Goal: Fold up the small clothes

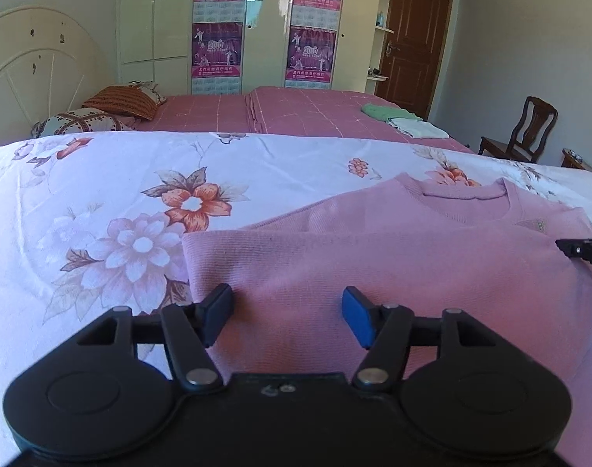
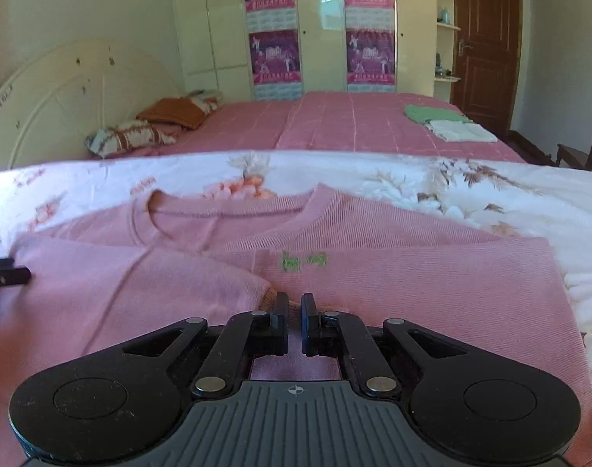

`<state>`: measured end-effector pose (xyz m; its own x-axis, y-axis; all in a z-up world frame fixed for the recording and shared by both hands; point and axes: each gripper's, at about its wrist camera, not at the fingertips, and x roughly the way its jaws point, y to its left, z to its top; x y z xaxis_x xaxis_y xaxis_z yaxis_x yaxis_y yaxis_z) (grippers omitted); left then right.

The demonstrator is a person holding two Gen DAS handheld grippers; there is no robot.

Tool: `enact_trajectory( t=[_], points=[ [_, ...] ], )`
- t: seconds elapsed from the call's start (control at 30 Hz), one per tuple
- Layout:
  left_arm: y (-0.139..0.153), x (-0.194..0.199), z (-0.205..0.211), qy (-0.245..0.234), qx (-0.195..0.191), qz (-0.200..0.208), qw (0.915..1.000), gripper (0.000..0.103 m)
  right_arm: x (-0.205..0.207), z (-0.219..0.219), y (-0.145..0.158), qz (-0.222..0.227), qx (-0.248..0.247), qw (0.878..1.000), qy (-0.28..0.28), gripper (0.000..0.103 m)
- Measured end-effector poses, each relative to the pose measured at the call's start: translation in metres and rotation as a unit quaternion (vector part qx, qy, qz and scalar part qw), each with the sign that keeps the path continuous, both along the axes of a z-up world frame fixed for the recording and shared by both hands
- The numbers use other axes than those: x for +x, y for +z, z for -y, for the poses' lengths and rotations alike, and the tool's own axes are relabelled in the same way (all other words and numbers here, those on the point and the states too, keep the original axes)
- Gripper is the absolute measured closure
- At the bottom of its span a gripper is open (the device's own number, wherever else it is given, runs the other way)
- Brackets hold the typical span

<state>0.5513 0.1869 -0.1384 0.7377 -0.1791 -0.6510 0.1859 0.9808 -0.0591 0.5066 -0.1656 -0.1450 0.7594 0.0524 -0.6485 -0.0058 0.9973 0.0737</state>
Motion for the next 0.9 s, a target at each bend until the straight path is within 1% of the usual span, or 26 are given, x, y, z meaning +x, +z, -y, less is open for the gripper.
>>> enact_trajectory(
  t=[0.03,0.07,0.13,0.2,0.23,0.27,0.33,0.37,0.43,0.47,0.5,0.53,0.57,0.63,0.67,0.73,0.77,0.9],
  points=[
    [0.004,-0.003,0.001,0.011,0.008,-0.002,0.9999,0.042,0.0,0.002,-0.002,0.007,-0.003,1.0,-0.005,0.1],
    [0.009,-0.009,0.003,0.02,0.015,0.0,0.9997,0.043,0.0,0.005,-0.002,0.005,-0.001,1.0,-0.019,0.1],
    [0.02,-0.032,0.012,0.003,0.004,0.026,0.9997,0.04,-0.005,0.004,0.007,0.002,-0.002,0.999,-0.043,0.1],
    [0.025,-0.051,0.028,-0.012,0.004,0.035,0.9993,0.035,-0.022,-0.001,0.02,0.035,0.001,0.999,-0.024,0.1],
    [0.024,-0.059,0.039,-0.024,0.004,0.035,0.9991,0.034,-0.027,-0.006,0.022,0.037,0.004,0.999,-0.008,0.1],
    [0.022,-0.064,0.047,-0.028,0.006,0.032,0.9991,0.034,-0.032,-0.013,0.023,0.034,0.002,0.999,0.013,0.1],
    [0.014,-0.069,0.065,-0.026,0.005,0.015,0.9995,0.034,-0.039,-0.026,0.018,0.029,-0.014,0.999,0.043,0.1],
    [0.011,-0.07,0.07,-0.021,0.006,0.009,0.9997,0.034,-0.04,-0.031,0.014,0.024,-0.02,0.998,0.051,0.1],
    [0.001,-0.069,0.08,-0.006,0.024,-0.013,0.9996,0.034,-0.043,-0.034,0.006,0.014,-0.032,0.998,0.052,0.1],
    [-0.002,-0.071,0.085,-0.007,0.041,-0.007,0.9991,0.033,-0.043,-0.032,0.002,0.01,-0.033,0.998,0.049,0.092],
    [-0.002,-0.072,0.088,-0.005,0.054,-0.005,0.9985,0.033,-0.044,-0.027,-0.001,0.009,-0.026,0.999,0.037,0.062],
    [-0.001,-0.071,0.088,0.001,0.051,-0.009,0.9986,0.033,-0.044,-0.022,-0.003,0.006,-0.021,1.0,0.022,0.047],
    [0.0,-0.07,0.087,0.004,0.049,-0.013,0.9987,0.033,-0.045,-0.013,-0.005,-0.003,-0.008,1.0,0.012,0.04],
    [0.0,-0.069,0.087,0.003,0.053,-0.018,0.9984,0.033,-0.051,-0.001,-0.004,-0.005,0.025,1.0,0.014,0.04],
    [0.001,-0.069,0.087,0.002,0.056,-0.019,0.9983,0.033,-0.055,0.001,0.0,-0.002,0.026,1.0,0.016,0.041],
    [0.0,-0.069,0.088,0.002,0.059,-0.02,0.9981,0.033,-0.064,0.004,0.008,0.016,0.033,0.999,0.023,0.048],
    [0.0,-0.069,0.088,0.004,0.059,-0.02,0.998,0.032,-0.066,0.004,0.01,0.016,0.039,0.999,0.028,0.052],
    [-0.002,-0.071,0.091,0.01,0.065,-0.017,0.9977,0.029,-0.062,0.006,0.002,-0.016,0.044,0.999,0.025,0.055]
  ],
)
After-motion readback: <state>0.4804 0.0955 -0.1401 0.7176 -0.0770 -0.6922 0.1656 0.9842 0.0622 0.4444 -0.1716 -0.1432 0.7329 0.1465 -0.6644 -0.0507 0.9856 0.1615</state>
